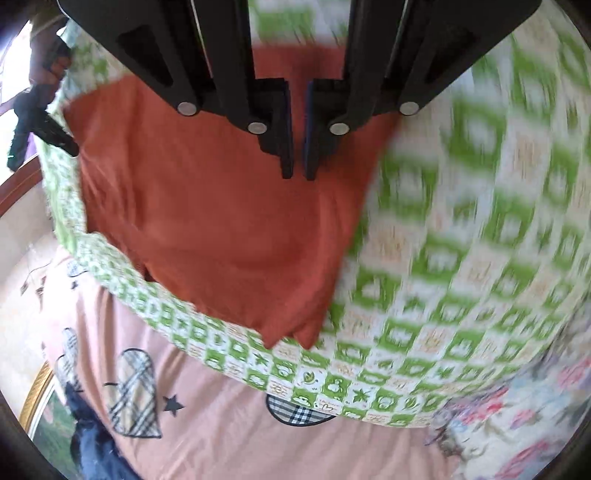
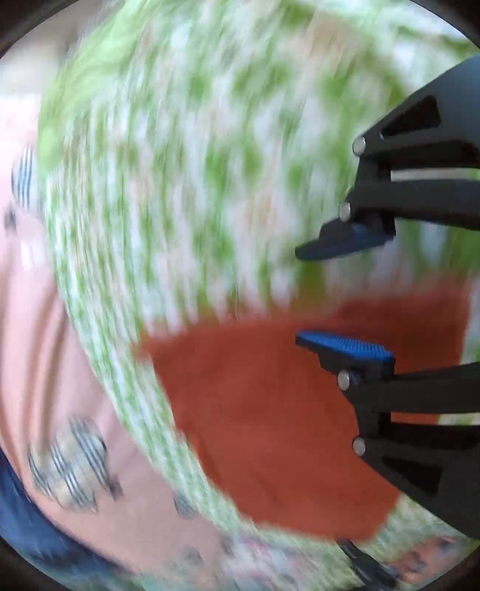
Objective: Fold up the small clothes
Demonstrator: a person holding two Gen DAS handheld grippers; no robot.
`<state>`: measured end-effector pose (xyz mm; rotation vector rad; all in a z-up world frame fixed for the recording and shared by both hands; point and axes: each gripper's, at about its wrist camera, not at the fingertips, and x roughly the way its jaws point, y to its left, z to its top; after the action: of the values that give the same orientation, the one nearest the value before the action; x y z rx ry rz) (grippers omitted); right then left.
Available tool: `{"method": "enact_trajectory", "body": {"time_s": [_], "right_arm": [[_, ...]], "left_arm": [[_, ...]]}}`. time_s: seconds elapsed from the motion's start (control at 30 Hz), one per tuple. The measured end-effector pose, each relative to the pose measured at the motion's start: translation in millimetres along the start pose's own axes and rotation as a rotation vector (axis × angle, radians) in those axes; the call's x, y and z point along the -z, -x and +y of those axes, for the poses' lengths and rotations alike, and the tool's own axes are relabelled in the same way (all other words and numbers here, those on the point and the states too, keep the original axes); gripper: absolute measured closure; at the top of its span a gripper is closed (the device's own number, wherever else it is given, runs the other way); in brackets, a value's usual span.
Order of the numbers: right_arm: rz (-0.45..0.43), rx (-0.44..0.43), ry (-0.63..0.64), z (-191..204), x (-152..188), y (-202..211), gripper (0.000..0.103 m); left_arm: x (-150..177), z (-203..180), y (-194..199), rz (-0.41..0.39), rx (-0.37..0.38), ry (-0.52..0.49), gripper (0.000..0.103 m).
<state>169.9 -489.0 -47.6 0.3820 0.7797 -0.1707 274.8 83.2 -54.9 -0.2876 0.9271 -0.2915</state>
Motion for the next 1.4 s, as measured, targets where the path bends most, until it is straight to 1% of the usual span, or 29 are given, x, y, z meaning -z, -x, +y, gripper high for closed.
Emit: {"method": "enact_trajectory", "body": {"time_s": [0.03,0.07,0.13,0.17,0.2,0.27,0.3,0.37,0.43,0.53,0.73,0.77,0.83,0.87,0.9,0.93,1.0,1.03,1.13,1.17,1.23,1.27,1.3,1.37,1.4], "right_arm": [[-0.013,-0.066,-0.051,-13,2,10,0.058],[-0.023,-0.112,-0.079,-17,3,16,0.058],[-0.051,-0.138,-0.068,-16,12,32,0.058],[-0.059,-0.157,-0.051,-7,17,37,0.058],[-0.063,-0.192,-0.037,4,22,41,0.058],[-0.068,-0.236,-0.008,19,28,48,0.058],[-0.070,-0.260,0.018,34,31,51,0.058],[-0.061,-0.289,0.050,54,42,57,0.057],[-0.049,-0.325,0.074,70,48,59,0.057],[-0.018,-0.368,0.092,86,58,60,0.055],[0.028,-0.402,0.106,98,68,51,0.053],[0.036,-0.404,0.103,98,68,48,0.053],[0.042,-0.406,0.092,96,67,43,0.052],[0.045,-0.409,0.084,94,65,41,0.052],[0.051,-0.411,0.077,92,63,38,0.052],[0.055,-0.415,0.070,89,60,36,0.052],[0.057,-0.428,0.050,83,54,33,0.052],[0.052,-0.433,0.036,79,49,32,0.052],[0.052,-0.450,0.000,65,33,28,0.052],[0.057,-0.468,-0.018,61,26,26,0.052],[0.074,-0.512,-0.053,53,11,21,0.052],[0.086,-0.525,-0.060,51,4,17,0.052],[0.101,-0.532,-0.061,51,-5,13,0.052],[0.119,-0.549,-0.068,53,-18,5,0.052],[0.143,-0.577,-0.065,57,-26,-2,0.052]], "left_arm": [[13,-2,12,-0.011,0.013,0.010,0.088],[26,-6,23,-0.027,0.023,0.022,0.081],[49,-9,39,-0.047,0.033,0.053,0.048],[62,-12,45,-0.054,0.046,0.075,0.043],[69,-16,46,-0.049,0.060,0.090,0.040],[86,-20,44,-0.016,0.101,0.123,0.040],[90,-20,42,-0.008,0.113,0.142,0.040],[100,-16,36,0.018,0.150,0.209,0.040],[100,-12,26,0.025,0.176,0.262,0.038],[89,-10,19,-0.011,0.198,0.312,0.034],[56,17,-1,-0.077,0.206,0.460,0.034],[48,20,-4,-0.094,0.188,0.467,0.034],[35,23,-12,-0.105,0.143,0.458,0.045],[32,24,-14,-0.108,0.133,0.456,0.047],[28,25,-17,-0.112,0.124,0.455,0.058],[24,26,-19,-0.111,0.110,0.451,0.075],[17,26,-22,-0.108,0.121,0.437,0.086],[14,23,-19,-0.116,0.118,0.424,0.088],[4,-6,1,-0.166,0.088,0.297,0.090],[-1,-26,10,-0.188,0.079,0.226,0.091],[-4,-57,22,-0.215,0.067,0.129,0.092],[-5,-83,27,-0.227,0.081,0.059,0.092],[-5,-98,29,-0.229,0.091,0.021,0.092],[-1,-142,25,-0.210,0.098,-0.086,0.092],[3,-160,21,-0.197,0.097,-0.130,0.092]]}}
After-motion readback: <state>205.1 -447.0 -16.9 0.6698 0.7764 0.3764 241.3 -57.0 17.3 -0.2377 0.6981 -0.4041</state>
